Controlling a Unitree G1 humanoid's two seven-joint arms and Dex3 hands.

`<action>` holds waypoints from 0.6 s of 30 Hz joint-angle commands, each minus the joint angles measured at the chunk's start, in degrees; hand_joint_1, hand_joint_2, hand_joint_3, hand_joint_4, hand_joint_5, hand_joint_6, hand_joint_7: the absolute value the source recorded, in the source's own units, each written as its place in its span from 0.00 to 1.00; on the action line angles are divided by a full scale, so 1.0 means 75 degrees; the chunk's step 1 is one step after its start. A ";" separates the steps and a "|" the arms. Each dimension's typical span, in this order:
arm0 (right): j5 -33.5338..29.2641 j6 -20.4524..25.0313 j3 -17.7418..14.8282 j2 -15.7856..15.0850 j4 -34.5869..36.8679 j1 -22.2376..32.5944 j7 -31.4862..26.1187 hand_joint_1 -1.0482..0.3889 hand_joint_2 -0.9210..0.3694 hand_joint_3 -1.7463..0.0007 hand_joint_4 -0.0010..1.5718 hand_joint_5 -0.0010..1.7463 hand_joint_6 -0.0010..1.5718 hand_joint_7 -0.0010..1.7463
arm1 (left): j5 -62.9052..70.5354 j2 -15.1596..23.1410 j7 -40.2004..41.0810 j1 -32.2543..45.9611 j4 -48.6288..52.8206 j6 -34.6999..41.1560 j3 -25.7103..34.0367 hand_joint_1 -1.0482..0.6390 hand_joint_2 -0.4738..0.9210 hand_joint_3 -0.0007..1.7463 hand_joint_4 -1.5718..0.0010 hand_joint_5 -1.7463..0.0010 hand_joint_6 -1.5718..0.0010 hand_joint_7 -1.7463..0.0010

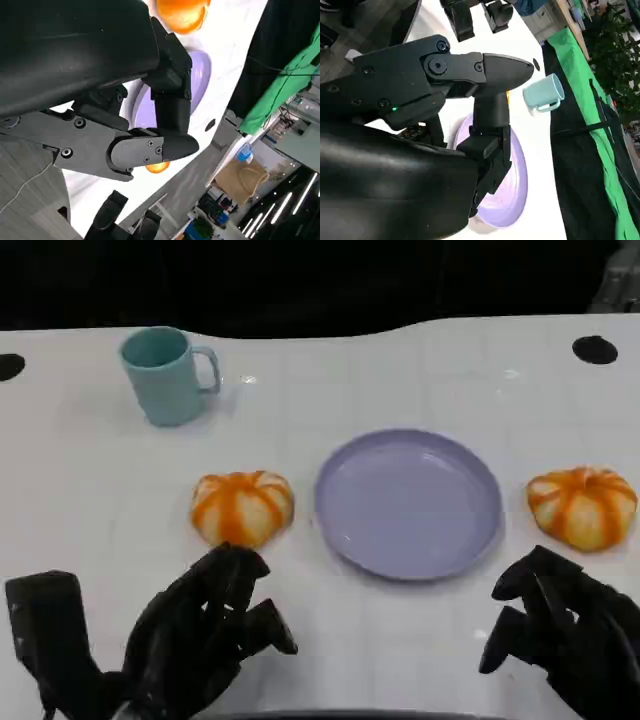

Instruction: Grasp the bread from the table and place it into the plate.

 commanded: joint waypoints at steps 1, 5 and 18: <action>0.0044 0.0017 -0.0093 -0.0028 -0.0065 -0.0024 -0.0068 0.42 0.00 0.76 0.43 1.00 0.33 0.91 | -0.0006 0.0069 0.0050 -0.0060 -0.0038 0.0019 0.0062 0.31 1.00 0.28 0.47 0.00 0.64 0.00; 0.0069 0.0048 -0.0105 -0.0037 -0.0082 -0.0021 -0.0080 0.42 0.00 0.76 0.42 1.00 0.33 0.91 | -0.0010 0.0063 0.0064 -0.0058 -0.0041 0.0037 0.0063 0.30 1.00 0.27 0.48 0.00 0.65 0.00; 0.0071 0.0040 -0.0090 -0.0044 -0.0073 -0.0033 -0.0090 0.42 0.00 0.75 0.41 1.00 0.32 0.92 | -0.0029 0.0052 0.0098 -0.0070 -0.0044 0.0084 0.0084 0.31 1.00 0.27 0.48 0.00 0.66 0.00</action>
